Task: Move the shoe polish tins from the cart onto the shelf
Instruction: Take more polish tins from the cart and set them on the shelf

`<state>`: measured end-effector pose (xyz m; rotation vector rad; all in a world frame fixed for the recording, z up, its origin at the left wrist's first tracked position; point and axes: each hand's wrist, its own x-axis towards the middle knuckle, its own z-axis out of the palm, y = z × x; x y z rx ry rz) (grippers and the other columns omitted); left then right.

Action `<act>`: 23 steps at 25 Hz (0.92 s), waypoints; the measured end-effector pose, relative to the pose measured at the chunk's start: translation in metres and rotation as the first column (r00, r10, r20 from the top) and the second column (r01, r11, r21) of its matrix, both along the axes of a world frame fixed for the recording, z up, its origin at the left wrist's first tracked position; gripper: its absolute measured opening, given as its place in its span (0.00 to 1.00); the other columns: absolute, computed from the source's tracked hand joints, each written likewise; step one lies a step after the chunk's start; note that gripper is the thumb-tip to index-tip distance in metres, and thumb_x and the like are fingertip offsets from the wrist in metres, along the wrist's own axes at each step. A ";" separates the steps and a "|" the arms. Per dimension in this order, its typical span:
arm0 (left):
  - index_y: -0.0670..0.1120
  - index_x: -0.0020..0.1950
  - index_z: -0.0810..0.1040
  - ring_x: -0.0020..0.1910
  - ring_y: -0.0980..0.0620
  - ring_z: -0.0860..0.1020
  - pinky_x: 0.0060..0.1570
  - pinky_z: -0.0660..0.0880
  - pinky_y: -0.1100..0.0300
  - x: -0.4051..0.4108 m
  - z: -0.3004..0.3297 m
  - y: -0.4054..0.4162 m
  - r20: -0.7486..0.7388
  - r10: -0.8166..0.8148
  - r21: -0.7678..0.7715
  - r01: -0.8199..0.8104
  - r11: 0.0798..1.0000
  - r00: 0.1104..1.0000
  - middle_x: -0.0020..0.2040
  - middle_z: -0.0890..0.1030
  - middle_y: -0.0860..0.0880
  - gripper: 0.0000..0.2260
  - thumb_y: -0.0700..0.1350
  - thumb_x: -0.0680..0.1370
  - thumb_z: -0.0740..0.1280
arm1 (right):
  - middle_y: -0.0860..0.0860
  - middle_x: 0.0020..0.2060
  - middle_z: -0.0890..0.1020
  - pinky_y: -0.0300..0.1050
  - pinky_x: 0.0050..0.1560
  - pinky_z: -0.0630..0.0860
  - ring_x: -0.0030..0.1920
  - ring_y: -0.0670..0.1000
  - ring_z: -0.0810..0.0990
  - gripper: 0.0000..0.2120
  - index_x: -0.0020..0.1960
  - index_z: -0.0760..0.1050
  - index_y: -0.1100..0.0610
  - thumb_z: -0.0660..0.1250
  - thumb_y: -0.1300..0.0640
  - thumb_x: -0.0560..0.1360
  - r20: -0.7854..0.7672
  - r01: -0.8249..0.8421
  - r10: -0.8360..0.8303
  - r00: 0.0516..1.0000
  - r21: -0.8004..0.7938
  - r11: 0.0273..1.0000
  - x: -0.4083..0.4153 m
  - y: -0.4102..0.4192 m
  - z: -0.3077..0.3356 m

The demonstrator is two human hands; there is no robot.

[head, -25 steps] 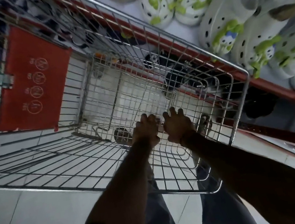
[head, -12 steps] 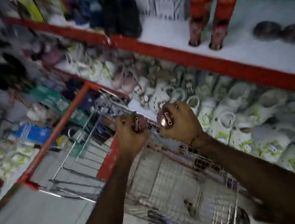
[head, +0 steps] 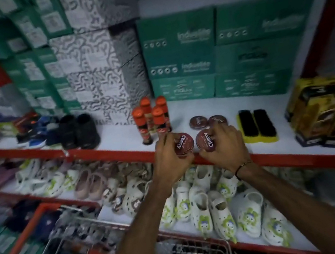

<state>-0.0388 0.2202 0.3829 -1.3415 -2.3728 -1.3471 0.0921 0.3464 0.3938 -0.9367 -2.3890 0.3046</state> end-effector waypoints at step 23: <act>0.42 0.64 0.78 0.60 0.39 0.79 0.61 0.77 0.45 -0.029 0.012 0.125 -0.143 -0.181 -0.409 0.108 0.906 0.973 0.61 0.82 0.40 0.18 0.34 0.76 0.62 | 0.49 0.70 0.78 0.62 0.80 0.56 0.71 0.55 0.74 0.22 0.69 0.76 0.47 0.65 0.49 0.75 0.302 -0.016 0.016 0.953 -0.004 1.000 -0.005 0.109 0.005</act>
